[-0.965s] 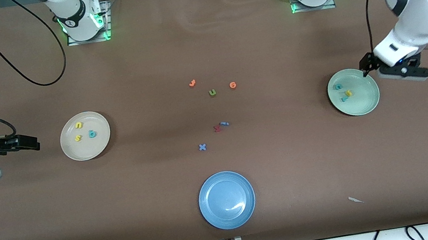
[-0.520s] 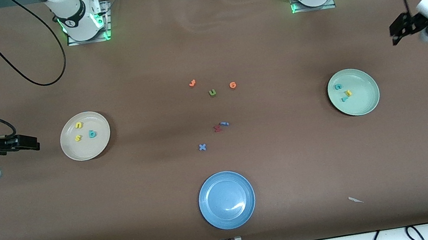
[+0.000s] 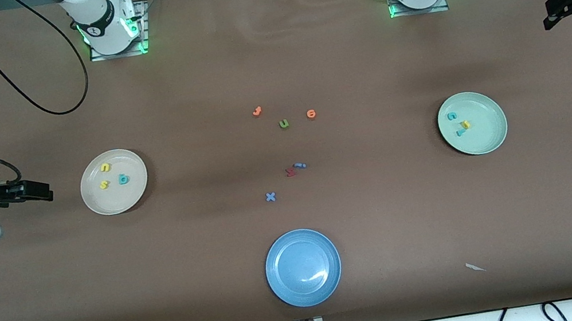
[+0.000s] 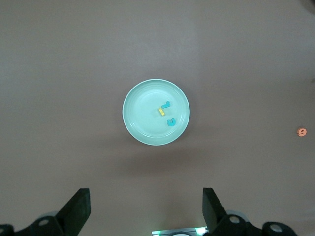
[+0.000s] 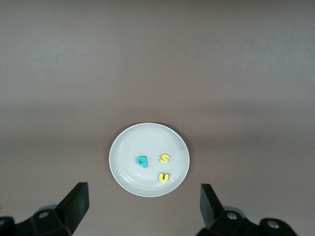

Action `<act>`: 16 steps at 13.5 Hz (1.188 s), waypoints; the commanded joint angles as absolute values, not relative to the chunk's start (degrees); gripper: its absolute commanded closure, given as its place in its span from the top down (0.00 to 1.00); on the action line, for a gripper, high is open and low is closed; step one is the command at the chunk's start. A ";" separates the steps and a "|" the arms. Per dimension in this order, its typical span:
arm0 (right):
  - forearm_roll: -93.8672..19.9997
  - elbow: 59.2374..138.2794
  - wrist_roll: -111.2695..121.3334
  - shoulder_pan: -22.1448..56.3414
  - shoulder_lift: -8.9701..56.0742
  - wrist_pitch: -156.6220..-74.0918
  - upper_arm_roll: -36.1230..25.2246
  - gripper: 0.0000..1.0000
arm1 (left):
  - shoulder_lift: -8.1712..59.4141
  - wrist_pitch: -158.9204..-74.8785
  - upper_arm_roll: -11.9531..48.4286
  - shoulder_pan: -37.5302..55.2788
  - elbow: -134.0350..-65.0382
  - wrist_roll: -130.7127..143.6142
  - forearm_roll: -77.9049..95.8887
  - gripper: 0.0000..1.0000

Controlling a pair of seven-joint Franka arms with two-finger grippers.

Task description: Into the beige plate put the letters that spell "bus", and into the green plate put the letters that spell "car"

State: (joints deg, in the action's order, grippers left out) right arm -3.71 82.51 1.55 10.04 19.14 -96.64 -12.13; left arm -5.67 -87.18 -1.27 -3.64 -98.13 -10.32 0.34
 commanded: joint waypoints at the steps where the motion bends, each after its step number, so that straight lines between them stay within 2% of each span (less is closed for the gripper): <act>1: -2.72 84.64 0.97 9.84 17.31 -97.56 -11.60 1.00 | -4.04 -85.87 -1.06 -2.99 -95.80 -9.32 1.41 1.00; 16: -2.72 84.64 1.14 9.76 17.31 -97.56 -11.60 1.00 | -4.04 -85.96 0.09 -2.99 -95.80 -5.54 0.88 1.00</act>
State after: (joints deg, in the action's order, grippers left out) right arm -3.69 82.52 1.55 10.01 19.14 -96.64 -12.14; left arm -4.67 -87.18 0.16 -2.92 -97.47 -5.88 0.38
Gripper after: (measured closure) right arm 0.000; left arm 0.000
